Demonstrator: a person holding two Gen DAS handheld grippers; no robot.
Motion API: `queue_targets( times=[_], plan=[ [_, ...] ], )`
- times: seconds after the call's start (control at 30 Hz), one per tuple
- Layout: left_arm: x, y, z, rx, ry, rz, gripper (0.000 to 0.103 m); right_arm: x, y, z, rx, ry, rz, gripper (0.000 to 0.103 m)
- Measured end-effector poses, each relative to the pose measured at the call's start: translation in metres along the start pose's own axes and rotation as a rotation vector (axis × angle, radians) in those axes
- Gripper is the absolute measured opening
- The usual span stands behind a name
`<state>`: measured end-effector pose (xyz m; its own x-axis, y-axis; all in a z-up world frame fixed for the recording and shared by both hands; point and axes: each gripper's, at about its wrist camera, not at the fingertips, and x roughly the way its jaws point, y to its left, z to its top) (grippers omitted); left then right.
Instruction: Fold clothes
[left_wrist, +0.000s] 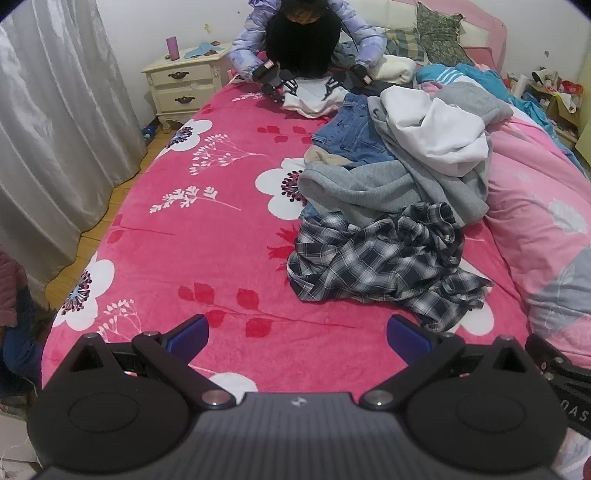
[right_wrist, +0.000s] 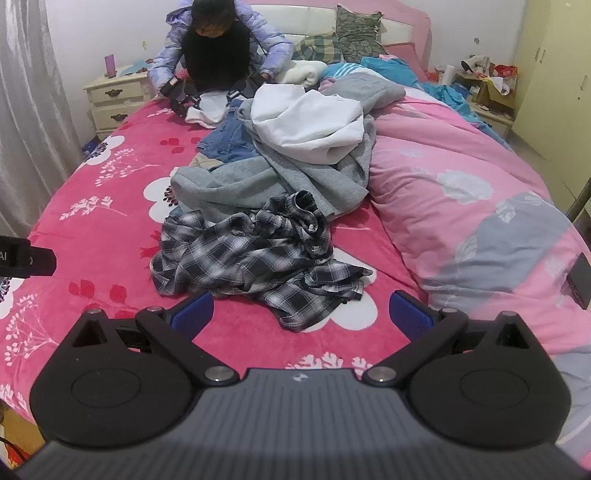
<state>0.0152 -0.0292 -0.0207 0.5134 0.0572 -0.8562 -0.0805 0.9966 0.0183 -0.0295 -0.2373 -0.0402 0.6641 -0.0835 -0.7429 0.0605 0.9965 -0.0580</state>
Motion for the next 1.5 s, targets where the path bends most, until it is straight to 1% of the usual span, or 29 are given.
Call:
queue_targets(
  times=[0.17,0.27,0.37,0.5,0.63,0.73,0.83,0.9,0.97,1.03,1.07,1.13,1.17,1.2,1.23,1.27,1.3,1.33,1.4,1.43,1.5],
  plan=[
    [0.008,0.004,0.005,0.009,0.016,-0.016,0.103,0.002,0.004,0.002,0.013,0.003,-0.023,0.102],
    [0.014,0.009,0.008,0.013,0.021,-0.041,0.103,0.002,0.008,0.003,0.024,0.006,-0.038,0.102],
    [0.020,0.014,0.012,0.029,0.008,-0.068,0.103,0.003,0.011,0.004,0.052,0.003,-0.045,0.102],
    [0.032,0.018,0.020,0.089,-0.032,-0.111,0.103,0.001,0.015,0.006,0.085,-0.020,-0.046,0.102],
    [0.054,0.021,0.029,0.127,-0.042,-0.167,0.103,0.001,0.017,0.008,0.087,-0.030,-0.053,0.102],
    [0.077,0.022,0.036,0.115,-0.036,-0.160,0.103,0.003,0.016,0.009,0.069,-0.034,-0.037,0.102],
    [0.104,0.025,0.037,0.070,-0.030,-0.162,0.103,0.017,0.010,0.009,0.037,-0.027,0.008,0.102],
    [0.126,0.028,0.033,0.023,-0.038,-0.179,0.103,0.036,0.006,0.009,0.017,-0.019,0.054,0.102],
    [0.149,0.029,0.029,-0.018,-0.049,-0.181,0.102,0.075,0.000,0.014,0.010,-0.023,0.085,0.101],
    [0.175,0.028,0.026,-0.059,-0.047,-0.167,0.097,0.115,-0.006,0.018,0.002,-0.027,0.117,0.100],
    [0.188,0.026,0.025,-0.070,-0.045,-0.160,0.094,0.134,-0.009,0.021,-0.002,-0.028,0.133,0.098],
    [0.216,0.020,0.025,-0.078,-0.030,-0.145,0.081,0.173,-0.015,0.026,-0.010,-0.032,0.165,0.092],
    [0.229,0.016,0.026,-0.078,-0.022,-0.143,0.077,0.193,-0.018,0.028,-0.014,-0.034,0.181,0.090],
    [0.240,0.012,0.026,-0.072,-0.019,-0.156,0.068,0.212,-0.021,0.031,-0.018,-0.036,0.196,0.090],
    [0.249,0.006,0.027,-0.057,-0.020,-0.175,0.064,0.230,-0.024,0.038,-0.023,-0.046,0.201,0.087],
    [0.258,-0.002,0.029,-0.033,-0.028,-0.196,0.062,0.247,-0.027,0.045,-0.030,-0.056,0.204,0.085],
    [0.266,-0.010,0.031,-0.003,-0.037,-0.217,0.057,0.264,-0.028,0.051,-0.048,-0.061,0.198,0.085],
    [0.275,-0.020,0.033,0.047,-0.054,-0.231,0.054,0.281,-0.030,0.057,-0.067,-0.067,0.191,0.085],
    [0.291,-0.042,0.036,0.155,-0.079,-0.241,0.054,0.314,-0.033,0.069,-0.104,-0.076,0.178,0.082],
    [0.300,-0.053,0.038,0.207,-0.089,-0.245,0.054,0.330,-0.031,0.072,-0.130,-0.068,0.180,0.082],
    [0.319,-0.069,0.042,0.270,-0.087,-0.242,0.054,0.360,-0.029,0.080,-0.181,-0.049,0.184,0.079]
  ],
)
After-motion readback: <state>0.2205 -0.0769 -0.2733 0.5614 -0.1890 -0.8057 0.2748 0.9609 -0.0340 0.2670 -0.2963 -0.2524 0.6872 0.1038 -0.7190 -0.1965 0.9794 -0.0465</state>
